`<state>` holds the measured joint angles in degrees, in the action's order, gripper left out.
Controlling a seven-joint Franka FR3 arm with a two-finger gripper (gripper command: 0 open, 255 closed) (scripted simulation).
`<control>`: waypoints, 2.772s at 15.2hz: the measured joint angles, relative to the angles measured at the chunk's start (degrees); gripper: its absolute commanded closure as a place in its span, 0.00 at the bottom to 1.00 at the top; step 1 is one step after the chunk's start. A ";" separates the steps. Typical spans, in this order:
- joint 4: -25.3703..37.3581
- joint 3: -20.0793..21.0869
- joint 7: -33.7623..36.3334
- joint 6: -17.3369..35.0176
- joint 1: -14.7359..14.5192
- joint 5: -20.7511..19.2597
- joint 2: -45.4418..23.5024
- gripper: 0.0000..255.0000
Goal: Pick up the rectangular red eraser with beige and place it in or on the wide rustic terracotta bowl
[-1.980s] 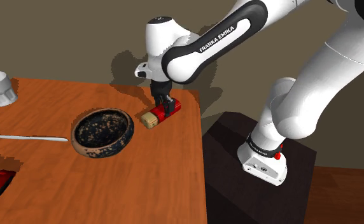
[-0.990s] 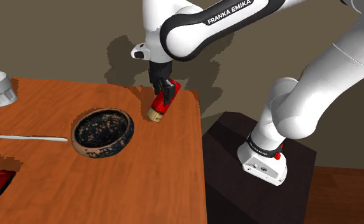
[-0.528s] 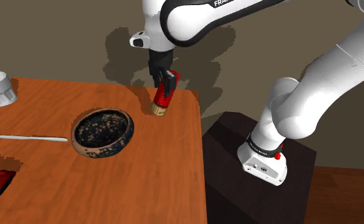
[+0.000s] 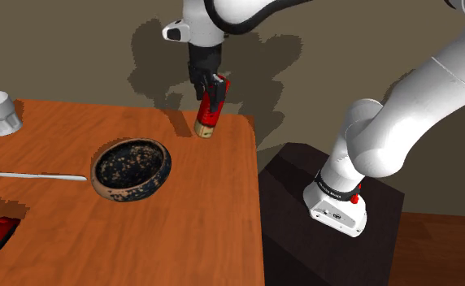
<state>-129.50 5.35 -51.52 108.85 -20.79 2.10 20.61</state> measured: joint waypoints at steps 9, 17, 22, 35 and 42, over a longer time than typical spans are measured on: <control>8.72 3.41 5.07 -3.20 -1.66 0.35 -5.45 1.00; 23.66 8.89 14.65 -4.85 -4.92 -1.54 -18.52 1.00; 36.40 11.30 20.27 -7.82 -7.74 -4.41 -28.92 1.00; 20.62 8.14 1.20 -6.05 -3.15 -5.05 -19.82 0.00; 13.91 6.16 -7.04 -3.64 -1.40 -6.66 -17.19 0.00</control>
<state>-115.59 11.50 -58.56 105.21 -22.18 -4.56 3.42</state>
